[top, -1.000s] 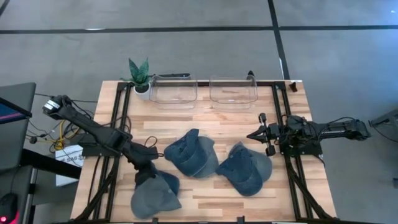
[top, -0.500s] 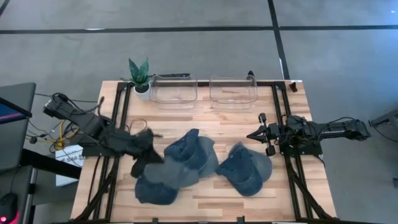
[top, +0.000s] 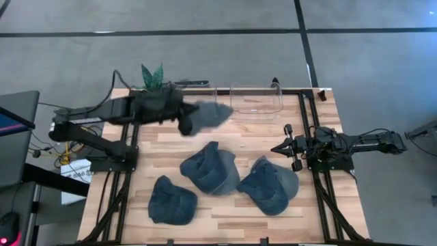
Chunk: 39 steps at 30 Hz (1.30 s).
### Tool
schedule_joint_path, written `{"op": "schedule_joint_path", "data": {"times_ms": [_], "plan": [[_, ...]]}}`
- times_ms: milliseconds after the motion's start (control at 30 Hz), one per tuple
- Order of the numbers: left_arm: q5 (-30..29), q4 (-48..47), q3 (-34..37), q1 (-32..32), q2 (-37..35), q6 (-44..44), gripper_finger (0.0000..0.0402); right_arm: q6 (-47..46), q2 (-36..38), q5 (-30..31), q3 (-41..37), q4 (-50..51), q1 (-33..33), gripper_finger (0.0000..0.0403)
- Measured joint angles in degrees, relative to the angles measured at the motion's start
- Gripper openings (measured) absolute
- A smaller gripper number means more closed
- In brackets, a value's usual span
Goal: Pick & Place hat
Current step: Put the bottom left gray cap into the left transparent bin
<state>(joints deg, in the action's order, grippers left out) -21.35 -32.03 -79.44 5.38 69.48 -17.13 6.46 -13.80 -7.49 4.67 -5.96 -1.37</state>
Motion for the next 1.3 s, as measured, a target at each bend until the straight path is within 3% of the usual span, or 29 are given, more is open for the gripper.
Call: {"op": "schedule_joint_path", "data": {"times_ms": [400,700,900,1033,1200,1300], "plan": [[21.2,3.3,-0.1,23.8,6.6,12.5,0.0000,0.0,0.0,0.0,0.0,0.0,0.0,0.0000],[26.9,3.5,0.0,33.5,12.5,19.4,0.0000,0.0,0.0,0.0,0.0,0.0,0.0,0.0000],[36.5,5.1,0.0,37.8,16.0,16.6,0.0000,0.0,0.0,0.0,0.0,0.0,0.0,0.0000],[35.9,7.7,-0.1,38.3,16.7,17.5,0.0000,0.0,0.0,0.0,0.0,0.0,0.0,0.0000],[28.7,1.5,-0.1,40.9,17.8,18.0,0.0008,0.0,0.0,0.0,0.0,0.0,0.0,0.0000],[27.9,-4.4,0.0,42.2,18.2,19.3,0.0023,0.0,0.0,0.0,0.0,0.0,0.0,0.0000]]}}
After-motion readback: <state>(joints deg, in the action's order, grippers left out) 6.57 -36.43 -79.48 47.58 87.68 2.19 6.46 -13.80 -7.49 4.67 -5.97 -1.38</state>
